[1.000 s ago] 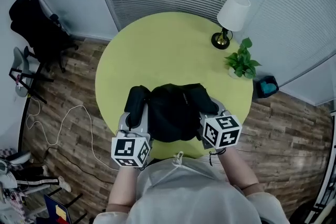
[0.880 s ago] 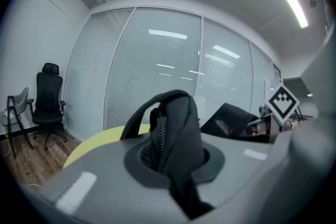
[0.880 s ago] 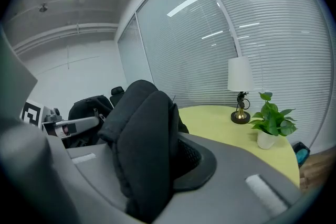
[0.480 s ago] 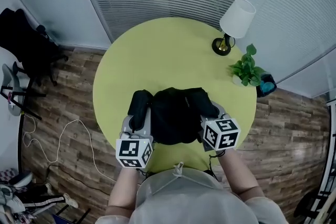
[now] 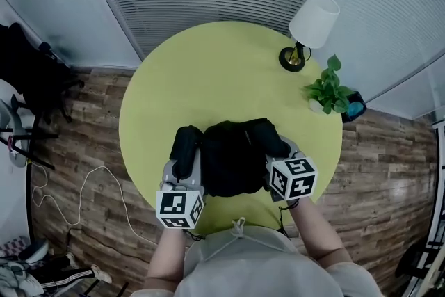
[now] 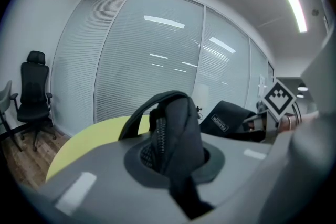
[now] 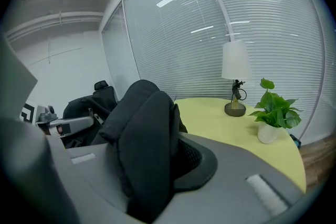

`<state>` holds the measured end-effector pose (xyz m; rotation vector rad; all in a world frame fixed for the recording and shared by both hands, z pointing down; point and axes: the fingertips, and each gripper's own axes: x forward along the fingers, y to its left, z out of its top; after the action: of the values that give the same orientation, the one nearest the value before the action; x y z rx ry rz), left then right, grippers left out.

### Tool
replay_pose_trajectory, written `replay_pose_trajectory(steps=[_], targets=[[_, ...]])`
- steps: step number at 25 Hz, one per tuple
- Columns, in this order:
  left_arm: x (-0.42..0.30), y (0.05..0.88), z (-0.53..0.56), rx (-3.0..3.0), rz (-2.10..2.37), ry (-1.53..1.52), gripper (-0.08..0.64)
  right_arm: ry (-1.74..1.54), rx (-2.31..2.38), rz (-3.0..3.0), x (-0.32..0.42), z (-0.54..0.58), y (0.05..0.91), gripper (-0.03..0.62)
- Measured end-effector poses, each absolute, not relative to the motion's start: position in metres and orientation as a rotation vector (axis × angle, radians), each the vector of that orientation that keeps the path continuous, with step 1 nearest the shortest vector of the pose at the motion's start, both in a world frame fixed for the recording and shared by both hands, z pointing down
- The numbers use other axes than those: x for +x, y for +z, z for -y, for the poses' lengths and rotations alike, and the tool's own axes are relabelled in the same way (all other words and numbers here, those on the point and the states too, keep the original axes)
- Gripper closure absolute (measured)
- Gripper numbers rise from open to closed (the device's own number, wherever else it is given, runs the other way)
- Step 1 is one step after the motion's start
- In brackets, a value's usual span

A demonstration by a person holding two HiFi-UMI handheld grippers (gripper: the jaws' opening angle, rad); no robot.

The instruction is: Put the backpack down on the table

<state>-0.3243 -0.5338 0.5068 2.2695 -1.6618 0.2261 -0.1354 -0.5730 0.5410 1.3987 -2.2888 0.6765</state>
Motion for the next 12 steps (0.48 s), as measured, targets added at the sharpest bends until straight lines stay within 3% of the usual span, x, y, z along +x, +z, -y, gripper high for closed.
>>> replay_pose_trajectory(steps=[12], targets=[[-0.320, 0.542, 0.543, 2.268, 1.618, 0.293, 0.519, 0.671, 1.449, 2.203, -0.127, 0.574, 0.574, 0.518]])
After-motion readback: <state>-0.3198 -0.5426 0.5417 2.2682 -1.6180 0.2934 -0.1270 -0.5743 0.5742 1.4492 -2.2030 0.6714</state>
